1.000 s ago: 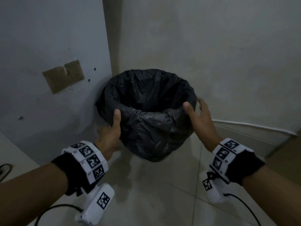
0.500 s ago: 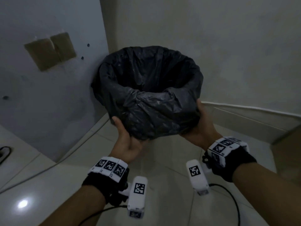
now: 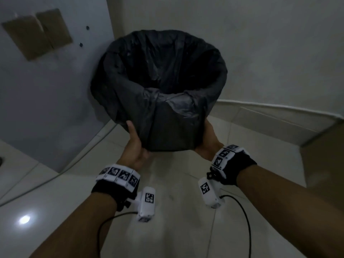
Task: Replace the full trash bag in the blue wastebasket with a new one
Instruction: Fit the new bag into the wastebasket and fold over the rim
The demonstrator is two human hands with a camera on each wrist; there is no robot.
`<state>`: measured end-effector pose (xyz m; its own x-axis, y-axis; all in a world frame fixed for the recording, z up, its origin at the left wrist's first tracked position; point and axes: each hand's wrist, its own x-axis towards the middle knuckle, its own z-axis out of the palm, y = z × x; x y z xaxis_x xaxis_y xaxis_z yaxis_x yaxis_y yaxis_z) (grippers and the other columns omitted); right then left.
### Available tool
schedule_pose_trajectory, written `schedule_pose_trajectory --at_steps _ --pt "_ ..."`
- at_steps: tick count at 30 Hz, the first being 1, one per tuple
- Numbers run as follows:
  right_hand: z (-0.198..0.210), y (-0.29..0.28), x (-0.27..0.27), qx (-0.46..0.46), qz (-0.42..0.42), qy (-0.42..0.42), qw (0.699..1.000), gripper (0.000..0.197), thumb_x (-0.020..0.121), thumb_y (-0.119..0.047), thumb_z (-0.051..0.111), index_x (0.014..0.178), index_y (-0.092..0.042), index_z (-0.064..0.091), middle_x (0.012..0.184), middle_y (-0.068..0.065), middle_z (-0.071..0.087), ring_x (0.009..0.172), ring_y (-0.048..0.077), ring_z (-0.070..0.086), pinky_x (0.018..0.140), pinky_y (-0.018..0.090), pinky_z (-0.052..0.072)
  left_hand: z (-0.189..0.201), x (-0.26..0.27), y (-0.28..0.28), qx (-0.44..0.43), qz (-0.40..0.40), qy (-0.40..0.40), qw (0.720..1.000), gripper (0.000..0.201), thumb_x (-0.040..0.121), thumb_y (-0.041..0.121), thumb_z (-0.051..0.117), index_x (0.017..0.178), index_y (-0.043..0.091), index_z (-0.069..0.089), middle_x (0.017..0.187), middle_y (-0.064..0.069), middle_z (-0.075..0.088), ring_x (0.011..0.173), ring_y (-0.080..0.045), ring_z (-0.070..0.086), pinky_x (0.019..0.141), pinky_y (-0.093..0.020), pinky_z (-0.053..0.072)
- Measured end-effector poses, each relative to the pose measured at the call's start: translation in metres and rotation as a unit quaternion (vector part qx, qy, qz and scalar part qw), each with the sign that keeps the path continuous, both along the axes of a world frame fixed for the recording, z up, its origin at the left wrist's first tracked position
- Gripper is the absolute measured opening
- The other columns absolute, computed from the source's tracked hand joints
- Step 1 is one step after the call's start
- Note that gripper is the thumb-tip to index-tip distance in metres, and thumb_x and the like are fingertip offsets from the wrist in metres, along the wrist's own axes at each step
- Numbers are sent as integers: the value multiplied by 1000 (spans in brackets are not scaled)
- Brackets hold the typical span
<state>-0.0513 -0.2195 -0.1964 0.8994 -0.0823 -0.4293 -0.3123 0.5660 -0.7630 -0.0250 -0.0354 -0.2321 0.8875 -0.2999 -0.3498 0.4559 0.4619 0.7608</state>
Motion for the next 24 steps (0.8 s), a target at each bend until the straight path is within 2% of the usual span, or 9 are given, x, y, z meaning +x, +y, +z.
schedule_pose_trajectory --at_steps 2,5,7,9,11,15,17,19,24 --pt "-9 10 5 -18 -11 17 1000 50 99 -57 31 111 -23 65 103 -5 72 93 19 68 87 38 52 -10 10 4 68 29 38 997 83 82 78 23 142 25 43 138 3 55 102 -10 63 69 -23 57" --pt "-18 17 13 -17 -29 31 999 49 99 -53 33 117 -21 65 106 -2 71 96 23 66 93 43 50 -23 21 10 107 65 52 991 85 77 82 29 138 25 48 135 1 58 105 -15 63 75 -27 56" --pt "-21 12 13 -9 -57 51 997 49 101 -40 32 85 -20 73 78 3 72 72 19 68 79 38 53 -26 19 11 86 51 51 994 77 81 78 31 135 26 49 131 2 61 108 -16 63 80 -31 56" --pt "-25 5 11 -10 -98 81 992 45 95 -21 32 56 -17 54 54 2 55 43 16 54 55 28 46 -29 12 13 32 29 48 998 56 92 62 33 127 24 54 115 5 69 99 -14 68 75 -31 59" --pt "-32 -4 8 -43 -108 115 987 30 85 -8 35 57 -16 37 57 4 36 41 16 37 47 24 38 -42 8 19 5 18 51 998 43 97 46 37 124 18 56 103 5 73 88 -11 71 71 -29 60" --pt "-40 -16 8 -139 -55 145 978 20 91 -4 44 78 -14 56 77 5 53 67 18 49 62 31 46 -59 8 36 77 35 61 995 64 86 53 53 132 9 52 88 -4 69 71 -15 65 74 -33 56" --pt "-47 -17 10 -210 -44 175 961 20 94 -7 48 77 -16 54 78 6 52 65 17 44 59 28 43 -58 15 38 125 76 64 987 60 84 52 60 121 5 58 79 -5 60 53 -11 56 58 -26 54" --pt "-54 -13 11 -242 -42 190 951 21 94 -8 51 73 -13 51 75 8 50 60 17 39 55 27 38 -56 23 37 141 128 53 980 36 92 42 58 103 8 59 73 -4 54 38 -6 47 40 -17 43" --pt "-58 -5 12 -185 -66 164 967 20 95 -6 49 75 -9 52 70 9 49 53 19 40 50 29 36 -60 23 36 60 106 88 989 19 98 33 50 98 16 56 59 5 66 45 -4 59 45 -17 50"
